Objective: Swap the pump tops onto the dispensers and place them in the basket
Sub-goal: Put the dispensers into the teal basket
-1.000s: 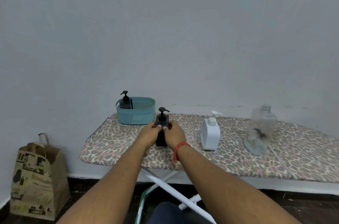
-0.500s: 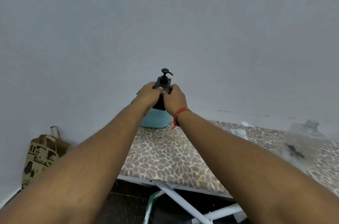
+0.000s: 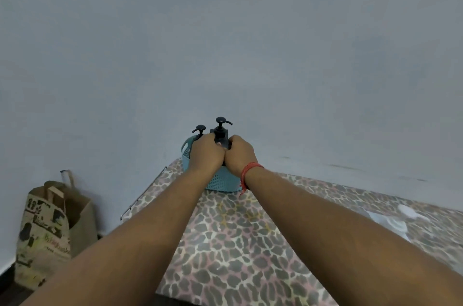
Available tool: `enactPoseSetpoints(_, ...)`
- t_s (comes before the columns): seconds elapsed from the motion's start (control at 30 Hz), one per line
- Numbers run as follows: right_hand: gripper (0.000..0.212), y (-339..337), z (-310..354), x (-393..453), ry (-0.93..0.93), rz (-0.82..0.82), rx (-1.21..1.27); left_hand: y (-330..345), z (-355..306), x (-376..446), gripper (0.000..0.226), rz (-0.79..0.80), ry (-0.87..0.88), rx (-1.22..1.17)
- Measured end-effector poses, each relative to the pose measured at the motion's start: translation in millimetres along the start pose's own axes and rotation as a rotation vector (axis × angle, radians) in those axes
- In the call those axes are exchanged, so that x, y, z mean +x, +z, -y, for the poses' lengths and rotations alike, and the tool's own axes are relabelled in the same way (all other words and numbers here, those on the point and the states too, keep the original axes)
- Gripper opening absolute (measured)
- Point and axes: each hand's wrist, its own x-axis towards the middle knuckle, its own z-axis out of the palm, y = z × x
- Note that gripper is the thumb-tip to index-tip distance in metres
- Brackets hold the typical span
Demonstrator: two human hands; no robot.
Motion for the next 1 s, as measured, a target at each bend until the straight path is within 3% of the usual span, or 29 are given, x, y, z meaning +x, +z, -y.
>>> enactPoseSetpoints(0.07, 0.015, 1, -1, 5, -0.014, 0.030, -0.081, 2, 8, 4, 0.023, 0.015, 0.028, 0.091)
enactPoseSetpoints(0.13, 0.004, -1, -1, 9, -0.019, 0.058, -0.096, 3, 9, 5, 0.026, 0.054, 0.068, 0.196)
enactPoseSetpoints(0.27, 0.026, -5, -2, 10, -0.036, 0.093, -0.153, 5, 7, 5, 0.029, 0.137, 0.094, 0.378)
enactPoseSetpoints(0.47, 0.026, -6, 2, 1, -0.134, 0.148, -0.382, 8, 15, -4, 0.031, 0.195, 0.259, 0.713)
enactPoseSetpoints(0.6, 0.036, -9, 2, -12, -0.140, 0.207, -0.424, 5, 23, -7, 0.039, 0.233, 0.272, 0.773)
enactPoseSetpoints(0.73, 0.044, -29, 0, -34, -0.160, 0.144, -0.373, -7, 21, -25, 0.054, 0.261, 0.226, 0.762)
enactPoseSetpoints(1.0, 0.036, -89, -10, -90, -0.166, 0.029, -0.499, -23, -9, -86, 0.070, 0.294, 0.242, 0.822)
